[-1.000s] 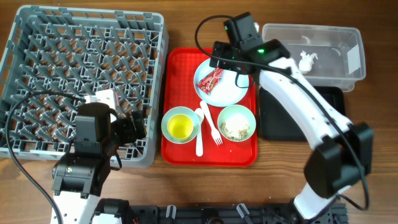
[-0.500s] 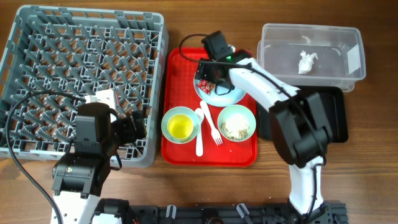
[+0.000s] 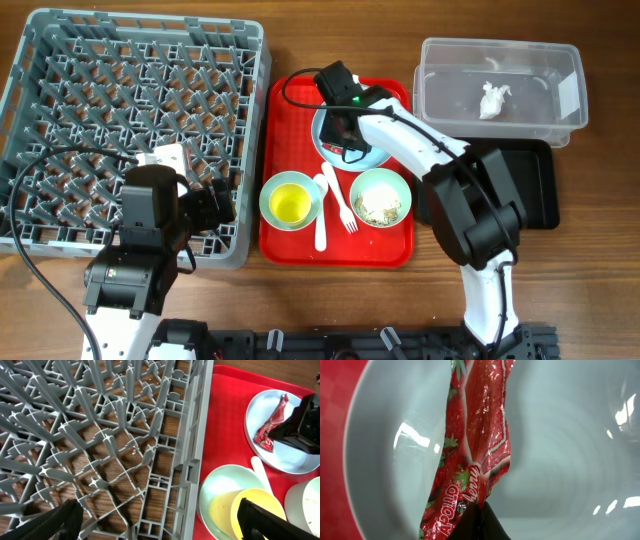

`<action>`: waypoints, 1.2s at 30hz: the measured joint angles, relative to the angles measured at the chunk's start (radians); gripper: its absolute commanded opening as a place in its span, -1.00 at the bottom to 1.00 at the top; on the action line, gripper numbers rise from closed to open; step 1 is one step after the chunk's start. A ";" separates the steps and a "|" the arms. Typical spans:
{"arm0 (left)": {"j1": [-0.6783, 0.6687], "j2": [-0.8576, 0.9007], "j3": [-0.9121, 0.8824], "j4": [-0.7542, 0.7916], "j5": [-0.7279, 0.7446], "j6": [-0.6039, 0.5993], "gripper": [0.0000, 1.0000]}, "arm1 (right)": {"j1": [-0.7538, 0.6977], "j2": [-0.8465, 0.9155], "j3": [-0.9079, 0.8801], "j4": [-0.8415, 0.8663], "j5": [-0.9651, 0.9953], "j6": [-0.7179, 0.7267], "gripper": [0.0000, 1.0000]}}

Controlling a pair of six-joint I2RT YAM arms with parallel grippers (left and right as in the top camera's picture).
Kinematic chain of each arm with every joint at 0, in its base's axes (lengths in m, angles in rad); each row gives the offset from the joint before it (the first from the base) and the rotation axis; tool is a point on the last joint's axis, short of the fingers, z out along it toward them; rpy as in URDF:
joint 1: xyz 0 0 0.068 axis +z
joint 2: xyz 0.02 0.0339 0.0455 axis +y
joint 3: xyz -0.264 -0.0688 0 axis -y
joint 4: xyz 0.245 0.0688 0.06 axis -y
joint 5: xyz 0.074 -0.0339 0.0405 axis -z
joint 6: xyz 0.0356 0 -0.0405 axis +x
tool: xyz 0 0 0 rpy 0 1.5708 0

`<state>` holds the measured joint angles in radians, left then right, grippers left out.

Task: Sort waste into correct bins and load items into the dishwasher rack
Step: 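Grasp the red snack wrapper with the right gripper, drop it in the clear bin, then grasp the rice-filled green bowl rim with the right gripper and lift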

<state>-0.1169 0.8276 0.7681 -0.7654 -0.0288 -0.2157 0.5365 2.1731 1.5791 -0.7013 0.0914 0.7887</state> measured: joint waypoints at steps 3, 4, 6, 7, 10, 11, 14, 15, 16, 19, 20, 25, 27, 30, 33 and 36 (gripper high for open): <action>0.000 0.000 0.000 0.000 0.000 0.000 1.00 | -0.019 -0.015 0.000 -0.037 0.033 0.000 -0.91; 0.000 0.000 0.000 0.000 0.000 0.000 1.00 | -0.024 -0.029 0.000 -0.041 0.048 0.000 -0.91; 0.000 0.000 0.000 0.000 0.000 0.000 1.00 | -0.038 -0.087 0.000 -0.056 0.074 -0.004 -0.91; 0.000 0.000 0.000 0.000 0.000 0.000 1.00 | -0.045 -0.118 0.000 -0.060 0.079 -0.012 -0.92; 0.000 0.000 0.000 0.000 0.000 0.000 1.00 | -0.101 -0.267 0.000 -0.070 0.114 -0.042 -0.91; 0.000 0.000 0.000 -0.001 0.000 0.000 1.00 | -0.137 -0.315 0.000 -0.070 0.127 -0.047 -0.91; 0.000 0.000 0.000 -0.001 0.000 0.000 1.00 | -0.259 -0.383 0.000 -0.076 0.146 -0.048 -0.78; 0.000 0.000 0.000 0.000 0.000 0.000 1.00 | -0.299 -0.384 0.000 -0.082 0.150 -0.044 -0.57; 0.000 0.000 0.000 -0.001 0.000 0.000 1.00 | -0.344 -0.383 -0.002 -0.084 0.155 -0.039 -0.22; 0.000 0.000 0.000 0.000 0.000 0.000 1.00 | -0.433 -0.383 -0.004 -0.076 0.162 -0.034 0.43; 0.000 0.000 0.000 0.000 0.000 0.000 1.00 | -0.452 -0.383 -0.005 -0.068 0.161 -0.046 0.55; 0.000 0.000 0.000 -0.001 0.000 0.000 1.00 | -0.480 -0.398 -0.010 -0.149 0.027 -0.271 0.62; 0.000 0.000 0.000 -0.001 0.000 0.000 1.00 | -0.480 -0.436 -0.016 -0.214 -0.045 -0.344 0.62; 0.000 0.000 0.000 0.002 0.000 0.000 1.00 | -0.478 -0.558 -0.019 -0.330 -0.116 -0.419 0.64; 0.000 0.000 0.001 0.001 0.000 0.000 1.00 | -0.471 -0.727 -0.020 -0.410 -0.143 -0.463 0.63; 0.000 0.000 0.001 0.001 0.000 0.000 1.00 | -0.421 -0.850 -0.077 -0.411 -0.183 -0.534 0.64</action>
<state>-0.1169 0.8276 0.7692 -0.7643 -0.0288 -0.2157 0.1158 1.3235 1.5024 -1.1126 -0.0921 0.2543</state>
